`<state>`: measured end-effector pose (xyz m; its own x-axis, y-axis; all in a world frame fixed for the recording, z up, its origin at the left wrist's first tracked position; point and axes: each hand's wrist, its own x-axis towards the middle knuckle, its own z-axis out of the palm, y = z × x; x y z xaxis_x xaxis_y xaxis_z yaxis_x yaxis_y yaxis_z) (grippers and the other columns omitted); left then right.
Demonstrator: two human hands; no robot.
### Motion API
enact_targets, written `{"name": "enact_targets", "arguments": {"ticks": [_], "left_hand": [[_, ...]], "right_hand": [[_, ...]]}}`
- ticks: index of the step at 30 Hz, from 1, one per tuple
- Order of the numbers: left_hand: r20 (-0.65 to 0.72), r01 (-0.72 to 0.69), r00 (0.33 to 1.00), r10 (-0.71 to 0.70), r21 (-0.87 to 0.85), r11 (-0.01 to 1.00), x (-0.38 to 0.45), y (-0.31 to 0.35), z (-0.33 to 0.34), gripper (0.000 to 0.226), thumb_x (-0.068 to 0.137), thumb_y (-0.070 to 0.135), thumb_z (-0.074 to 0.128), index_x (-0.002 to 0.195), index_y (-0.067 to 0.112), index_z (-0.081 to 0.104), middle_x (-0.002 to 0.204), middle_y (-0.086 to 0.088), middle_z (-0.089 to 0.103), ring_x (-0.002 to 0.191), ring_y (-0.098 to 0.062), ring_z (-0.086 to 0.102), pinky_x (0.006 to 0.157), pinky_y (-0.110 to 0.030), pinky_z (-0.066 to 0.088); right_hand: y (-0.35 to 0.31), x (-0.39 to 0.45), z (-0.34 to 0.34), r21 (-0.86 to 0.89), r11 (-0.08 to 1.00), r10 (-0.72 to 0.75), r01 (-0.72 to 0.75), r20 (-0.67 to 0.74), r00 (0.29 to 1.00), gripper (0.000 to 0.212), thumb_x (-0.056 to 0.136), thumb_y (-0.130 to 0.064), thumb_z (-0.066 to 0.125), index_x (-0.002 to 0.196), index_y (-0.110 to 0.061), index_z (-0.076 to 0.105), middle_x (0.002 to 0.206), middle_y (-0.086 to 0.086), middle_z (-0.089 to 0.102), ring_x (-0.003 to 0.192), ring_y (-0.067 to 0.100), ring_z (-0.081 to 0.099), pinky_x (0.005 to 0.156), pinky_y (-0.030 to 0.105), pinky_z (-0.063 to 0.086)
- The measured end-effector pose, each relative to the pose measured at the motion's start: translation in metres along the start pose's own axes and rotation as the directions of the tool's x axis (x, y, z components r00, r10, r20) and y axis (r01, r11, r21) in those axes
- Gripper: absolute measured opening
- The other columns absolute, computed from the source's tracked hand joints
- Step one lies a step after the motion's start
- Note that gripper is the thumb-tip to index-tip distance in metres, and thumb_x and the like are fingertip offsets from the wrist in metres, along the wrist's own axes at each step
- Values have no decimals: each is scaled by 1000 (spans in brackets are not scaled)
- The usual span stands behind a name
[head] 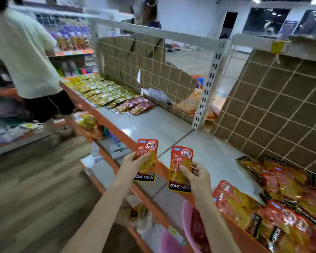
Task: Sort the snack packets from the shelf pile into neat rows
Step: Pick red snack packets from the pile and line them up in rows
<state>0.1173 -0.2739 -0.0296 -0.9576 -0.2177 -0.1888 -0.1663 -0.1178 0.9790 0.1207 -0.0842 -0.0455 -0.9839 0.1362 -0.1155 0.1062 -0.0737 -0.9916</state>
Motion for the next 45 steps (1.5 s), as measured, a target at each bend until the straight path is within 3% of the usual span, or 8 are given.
{"name": "enact_targets", "arguments": {"ticks": [6,12,17,22,26,35,41,45], "left_hand": [[-102,40,994,-45,-52,998,12,-5,-100,11,85,20,67,89,10,67,71,-4,72,60,-17,67,62,-28,53],[-198,49,978,-62,-69,996,25,-12,-172,10,85,20,66,91,12,67,77,-4,73,65,-17,69,66,-28,53],[-255,66,964,-81,-67,996,55,-9,-209,8,88,19,63,92,13,66,80,-4,72,65,-15,68,63,-24,52],[-271,76,959,-81,-28,997,110,2,-232,11,91,23,59,92,13,64,79,-2,70,63,-13,66,61,-22,50],[-261,79,962,-76,3,997,166,20,-251,10,91,21,58,91,12,63,75,-2,68,59,-11,65,55,-19,49],[-143,52,989,-35,114,992,293,63,-267,13,93,21,57,84,12,62,74,0,67,64,-15,65,60,-21,51],[-32,32,999,-27,165,986,348,70,-254,12,91,18,58,89,9,65,78,-4,68,70,-19,64,67,-28,51],[47,-36,999,27,216,976,381,72,-245,13,87,24,63,95,15,65,88,-6,67,81,-20,62,77,-37,49]], "right_hand": [[15,-1,96,-9,1000,22,-21,129,991,18,82,-1,68,88,-16,61,79,2,70,65,9,67,58,20,53],[28,5,169,-24,999,51,-47,191,980,15,83,-7,69,91,-17,61,83,1,69,77,18,66,59,19,52],[33,25,218,-21,992,125,-124,273,954,26,84,-18,70,108,-14,60,97,4,72,90,21,70,81,43,57],[34,73,267,1,995,91,-95,268,959,28,85,-14,68,112,-10,58,101,8,69,87,17,68,67,25,54],[28,120,311,54,991,99,-118,274,957,17,85,-13,68,99,-19,60,98,7,69,90,24,68,76,41,56],[12,210,372,83,996,19,-34,175,984,13,88,-8,64,95,-17,59,79,3,68,71,15,63,58,21,50],[15,246,379,64,997,37,-40,40,999,21,84,-12,69,103,-15,59,91,8,70,82,20,65,73,35,51],[13,263,382,112,994,31,-19,-104,994,20,85,-4,66,100,-14,57,79,0,68,68,9,63,56,16,50]]}}
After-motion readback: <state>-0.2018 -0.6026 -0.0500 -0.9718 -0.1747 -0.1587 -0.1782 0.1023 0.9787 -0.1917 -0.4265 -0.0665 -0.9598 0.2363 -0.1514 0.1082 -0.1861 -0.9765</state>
